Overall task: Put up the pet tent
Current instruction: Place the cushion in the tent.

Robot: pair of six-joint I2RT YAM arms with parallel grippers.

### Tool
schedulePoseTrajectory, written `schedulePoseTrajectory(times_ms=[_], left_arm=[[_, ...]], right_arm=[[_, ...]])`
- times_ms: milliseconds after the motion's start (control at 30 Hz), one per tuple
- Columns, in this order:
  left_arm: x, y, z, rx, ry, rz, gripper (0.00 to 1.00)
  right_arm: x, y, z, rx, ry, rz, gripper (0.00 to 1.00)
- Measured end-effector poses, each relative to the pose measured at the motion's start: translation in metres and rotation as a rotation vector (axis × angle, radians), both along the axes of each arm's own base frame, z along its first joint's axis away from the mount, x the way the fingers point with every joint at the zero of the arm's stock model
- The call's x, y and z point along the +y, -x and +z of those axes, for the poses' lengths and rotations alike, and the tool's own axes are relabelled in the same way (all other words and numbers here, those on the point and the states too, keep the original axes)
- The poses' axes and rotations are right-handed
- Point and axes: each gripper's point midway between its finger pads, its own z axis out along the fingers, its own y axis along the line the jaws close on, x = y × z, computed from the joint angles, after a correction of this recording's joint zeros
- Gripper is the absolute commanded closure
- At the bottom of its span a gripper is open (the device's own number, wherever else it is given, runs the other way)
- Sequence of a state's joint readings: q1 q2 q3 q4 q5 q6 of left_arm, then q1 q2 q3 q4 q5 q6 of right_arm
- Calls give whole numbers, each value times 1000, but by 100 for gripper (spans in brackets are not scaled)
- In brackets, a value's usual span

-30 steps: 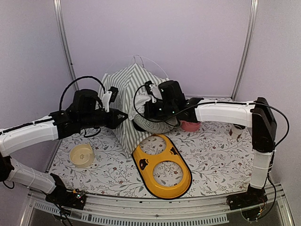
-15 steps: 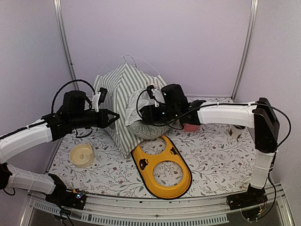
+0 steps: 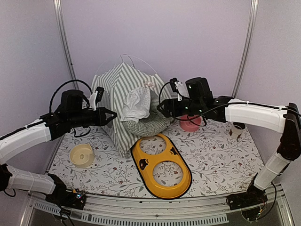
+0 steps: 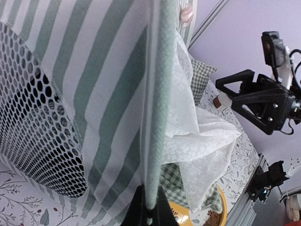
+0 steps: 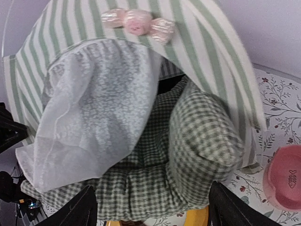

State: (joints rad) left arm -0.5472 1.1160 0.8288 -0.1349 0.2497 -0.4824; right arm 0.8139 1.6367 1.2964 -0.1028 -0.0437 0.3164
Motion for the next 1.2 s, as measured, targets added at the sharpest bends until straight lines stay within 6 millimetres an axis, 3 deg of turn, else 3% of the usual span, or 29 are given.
schedulePoseTrajectory(times_ms=[167,333,567,733,800,967,1133,1200], left_arm=[[0,1,0,4,4,-8,100],[-2,3,0,6,7,-24,100],[-5,6,2,7,15,-53,100],[-8,8,4,8,23,-72,100],[-9,9,4,7,24,-81,100],[-18,16,6,11,49,-155,100],[-35,25,4,19,74,-272,100],[-40,30,6,11,86,-319,100]], right_arm=[[-46,-31,-18,39,24,-123,16],[-60,-45,-18,59,-17,-152,20],[-31,-46,-40,122,-56,-65,41],[-15,-35,-50,152,-66,-25,88],[-10,-34,-49,157,-87,-17,98],[10,-41,-52,169,-115,2,100],[46,-49,-29,110,-158,28,100],[50,-57,-28,90,-163,3,100]])
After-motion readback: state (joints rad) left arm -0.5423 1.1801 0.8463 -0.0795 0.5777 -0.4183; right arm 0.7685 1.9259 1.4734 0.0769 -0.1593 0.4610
